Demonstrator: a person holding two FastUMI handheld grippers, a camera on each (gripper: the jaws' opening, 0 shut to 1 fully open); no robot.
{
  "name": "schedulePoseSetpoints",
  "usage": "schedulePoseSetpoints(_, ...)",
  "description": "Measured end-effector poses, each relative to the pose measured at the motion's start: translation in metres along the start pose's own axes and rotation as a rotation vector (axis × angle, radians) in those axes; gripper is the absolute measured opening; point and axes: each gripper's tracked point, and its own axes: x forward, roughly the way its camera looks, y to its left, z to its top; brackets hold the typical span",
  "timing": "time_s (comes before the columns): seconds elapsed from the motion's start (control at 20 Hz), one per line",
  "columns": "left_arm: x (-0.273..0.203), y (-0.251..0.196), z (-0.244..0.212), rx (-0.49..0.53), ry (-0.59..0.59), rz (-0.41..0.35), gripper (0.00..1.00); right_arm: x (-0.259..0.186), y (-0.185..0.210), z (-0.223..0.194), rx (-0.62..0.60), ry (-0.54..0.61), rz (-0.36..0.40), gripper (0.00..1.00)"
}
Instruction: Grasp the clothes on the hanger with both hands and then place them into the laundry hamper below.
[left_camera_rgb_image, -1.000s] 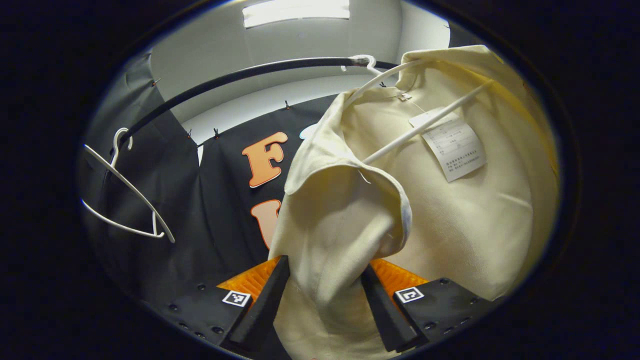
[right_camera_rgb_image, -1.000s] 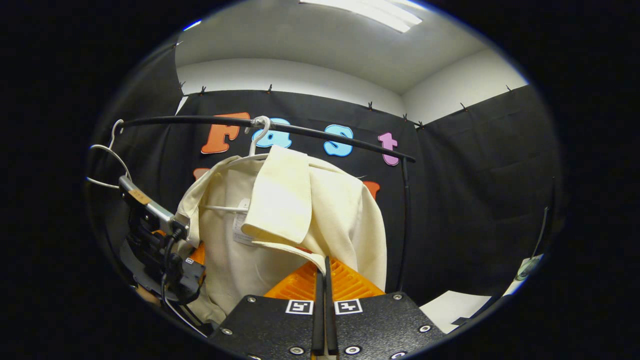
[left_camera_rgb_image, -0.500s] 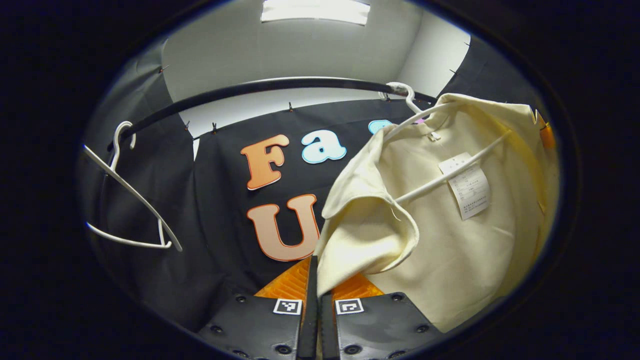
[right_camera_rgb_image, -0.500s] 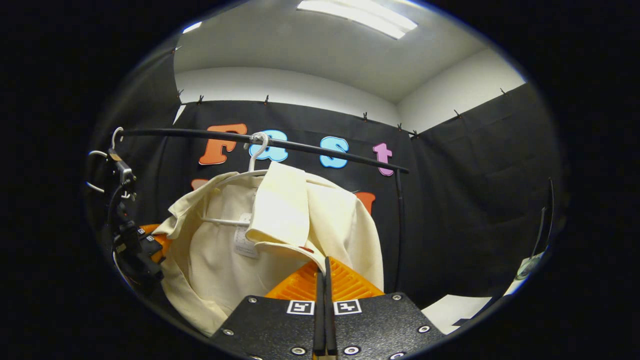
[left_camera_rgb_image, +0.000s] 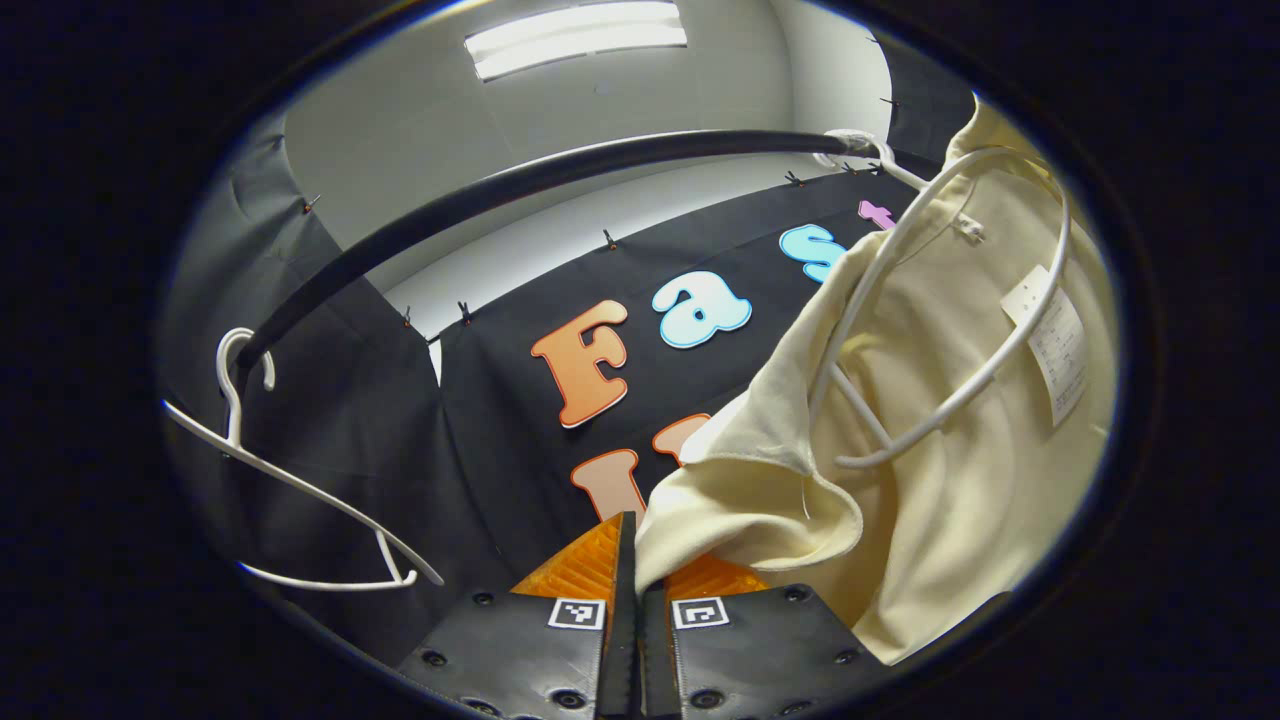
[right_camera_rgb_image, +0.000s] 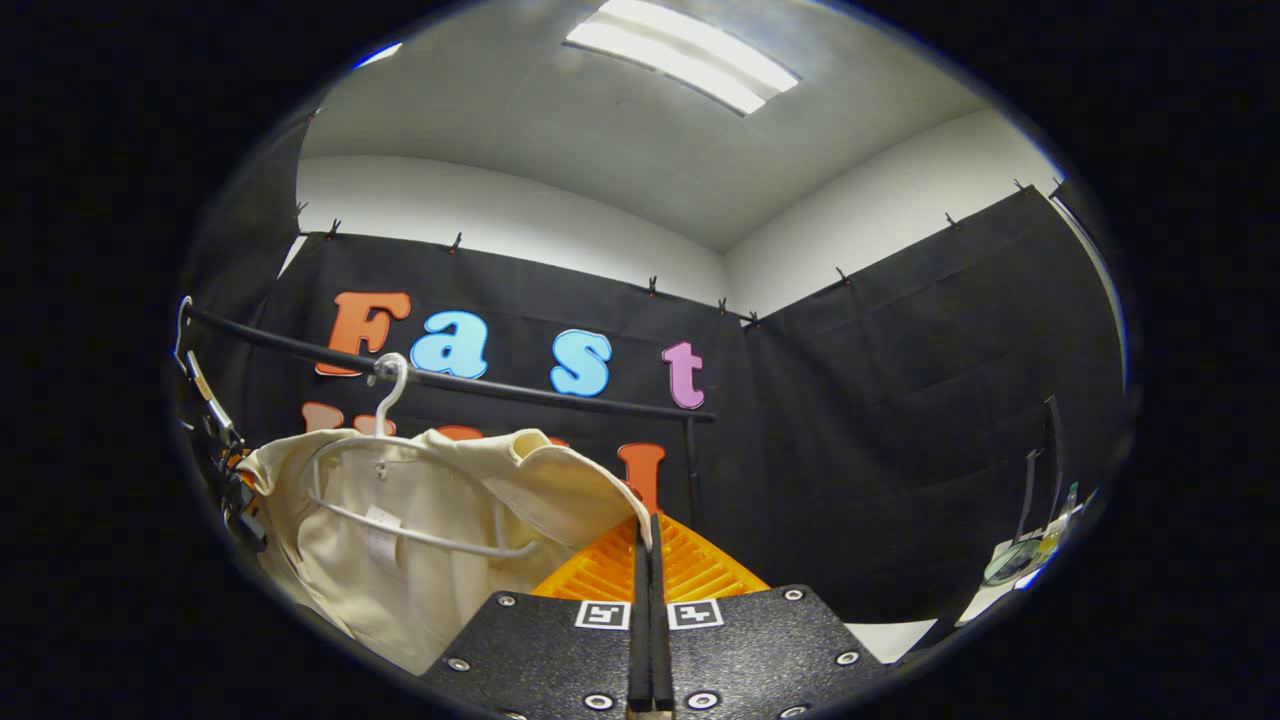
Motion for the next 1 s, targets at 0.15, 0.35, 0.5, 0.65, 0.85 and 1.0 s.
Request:
schedulePoseSetpoints(0.15,0.023,-0.003,-0.001,-0.024,0.003,-0.009,0.11,0.032,-0.012,0.012,-0.003,0.005,-0.006,0.00)
schedulePoseSetpoints(0.35,0.040,-0.014,-0.023,-0.018,0.045,-0.028,0.10,0.055,-0.002,-0.020,0.005,0.055,0.035,0.00)
schedulePoseSetpoints(0.5,0.036,-0.019,-0.060,-0.034,0.123,-0.040,0.11,0.054,0.007,-0.062,0.033,0.128,0.057,0.00)
schedulePoseSetpoints(0.65,0.025,-0.022,-0.087,-0.032,0.180,-0.043,0.11,0.045,0.019,-0.097,0.037,0.182,0.068,0.00)
schedulePoseSetpoints(0.85,0.001,-0.008,-0.095,-0.049,0.193,-0.031,0.10,0.022,0.026,-0.113,0.036,0.201,0.074,0.00)
schedulePoseSetpoints(1.0,-0.015,0.000,-0.086,-0.076,0.178,-0.037,0.10,0.001,0.026,-0.106,0.034,0.203,0.072,0.00)
